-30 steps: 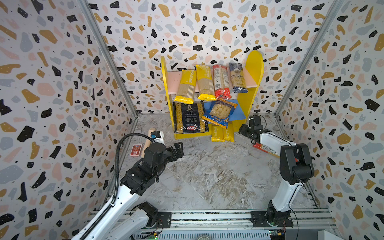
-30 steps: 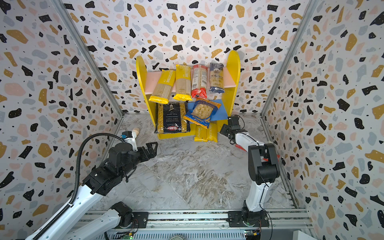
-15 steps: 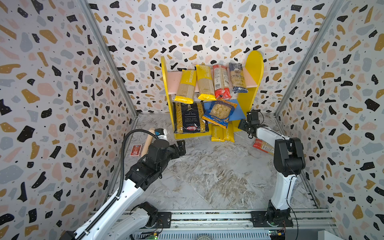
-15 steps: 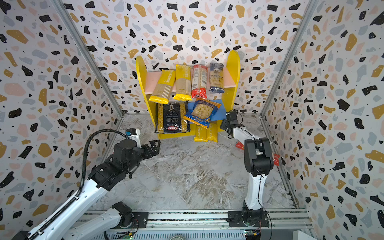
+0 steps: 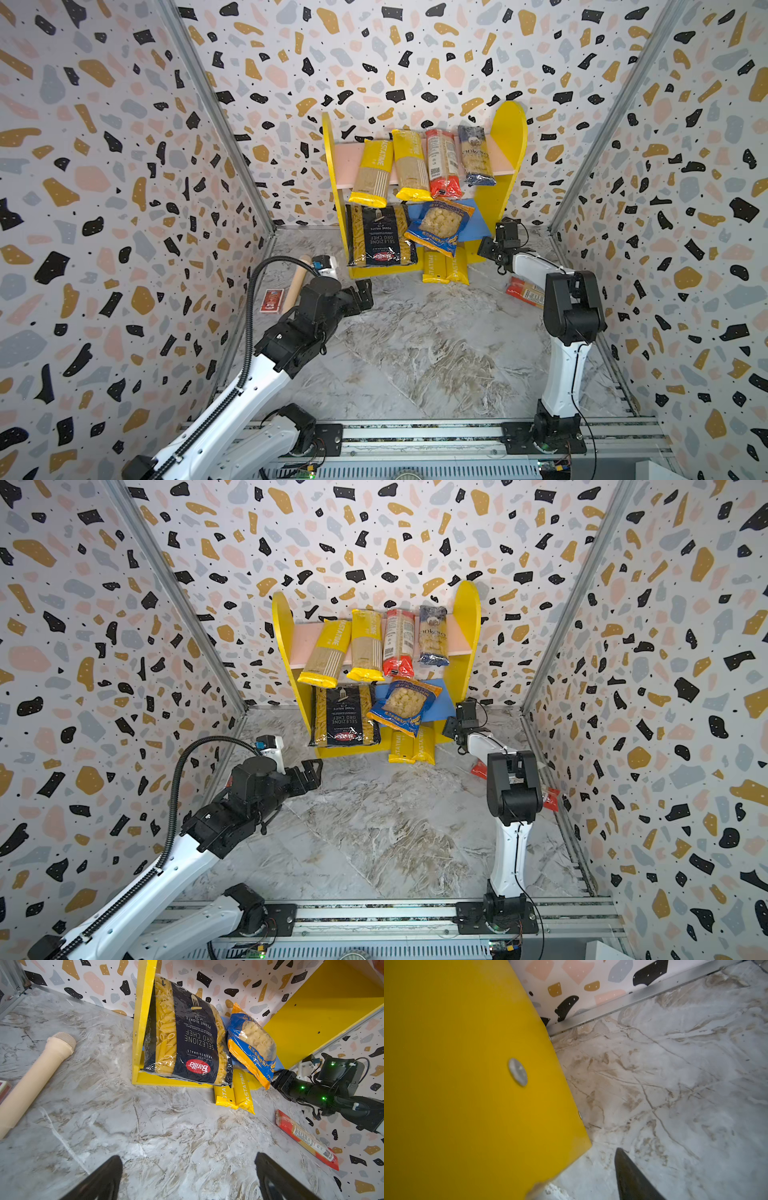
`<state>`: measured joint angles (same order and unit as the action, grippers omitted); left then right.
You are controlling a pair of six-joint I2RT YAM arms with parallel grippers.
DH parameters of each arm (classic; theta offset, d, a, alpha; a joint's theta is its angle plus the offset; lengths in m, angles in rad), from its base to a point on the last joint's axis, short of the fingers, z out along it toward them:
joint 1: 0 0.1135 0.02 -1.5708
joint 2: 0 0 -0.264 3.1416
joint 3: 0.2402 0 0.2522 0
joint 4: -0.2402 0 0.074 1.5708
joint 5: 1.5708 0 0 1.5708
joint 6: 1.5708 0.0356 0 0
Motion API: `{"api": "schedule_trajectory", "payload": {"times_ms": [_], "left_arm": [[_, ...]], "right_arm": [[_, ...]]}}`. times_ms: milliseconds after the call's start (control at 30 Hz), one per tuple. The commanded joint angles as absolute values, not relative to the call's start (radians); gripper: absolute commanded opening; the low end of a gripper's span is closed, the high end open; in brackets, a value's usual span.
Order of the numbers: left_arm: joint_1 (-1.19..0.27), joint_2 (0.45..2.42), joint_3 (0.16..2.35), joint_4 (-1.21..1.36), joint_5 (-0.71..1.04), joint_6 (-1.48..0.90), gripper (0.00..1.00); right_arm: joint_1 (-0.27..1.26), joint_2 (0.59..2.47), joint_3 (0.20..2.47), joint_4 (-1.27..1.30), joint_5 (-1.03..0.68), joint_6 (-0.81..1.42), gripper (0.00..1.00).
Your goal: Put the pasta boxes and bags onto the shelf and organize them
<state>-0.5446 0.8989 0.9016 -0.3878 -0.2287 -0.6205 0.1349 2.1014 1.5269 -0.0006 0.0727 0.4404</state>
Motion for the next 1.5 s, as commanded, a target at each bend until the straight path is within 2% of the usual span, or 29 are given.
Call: {"api": "schedule_trajectory", "payload": {"times_ms": [0,400,533,733,867,933,1133,1233,1367,1467], "left_arm": [[-0.540,0.904,0.942,-0.345,-0.249,-0.609,1.00],[-0.540,0.926,0.951,-0.332,-0.258,-0.619,1.00],[-0.540,0.923,0.954,-0.333,-0.264,-0.621,1.00],[-0.540,0.913,0.949,-0.339,-0.265,-0.624,1.00],[-0.540,0.904,0.947,-0.345,-0.265,-0.626,1.00],[-0.539,0.902,0.948,-0.348,-0.264,-0.627,1.00],[-0.539,0.894,0.946,-0.350,-0.259,-0.628,1.00],[-0.540,0.890,0.943,-0.351,-0.255,-0.631,1.00],[-0.540,0.888,0.942,-0.351,-0.246,-0.633,1.00],[-0.539,0.887,0.940,-0.347,-0.239,-0.641,1.00]], "right_arm": [[0.127,2.119,1.591,0.014,0.050,0.423,0.62],[0.127,2.168,1.634,0.038,0.042,0.419,0.50],[0.127,2.177,1.638,0.057,0.040,0.425,0.36],[0.127,2.186,1.647,0.051,0.005,0.420,0.08],[0.127,2.163,1.612,0.056,-0.013,0.414,0.01],[0.127,2.148,1.589,0.063,-0.015,0.409,0.00],[0.126,2.066,1.511,0.016,-0.020,0.409,0.01],[0.127,1.955,1.409,0.034,-0.014,0.407,0.16],[0.124,1.796,1.286,0.099,-0.009,0.388,0.52],[0.118,1.727,1.257,0.143,-0.025,0.379,0.60]]}}
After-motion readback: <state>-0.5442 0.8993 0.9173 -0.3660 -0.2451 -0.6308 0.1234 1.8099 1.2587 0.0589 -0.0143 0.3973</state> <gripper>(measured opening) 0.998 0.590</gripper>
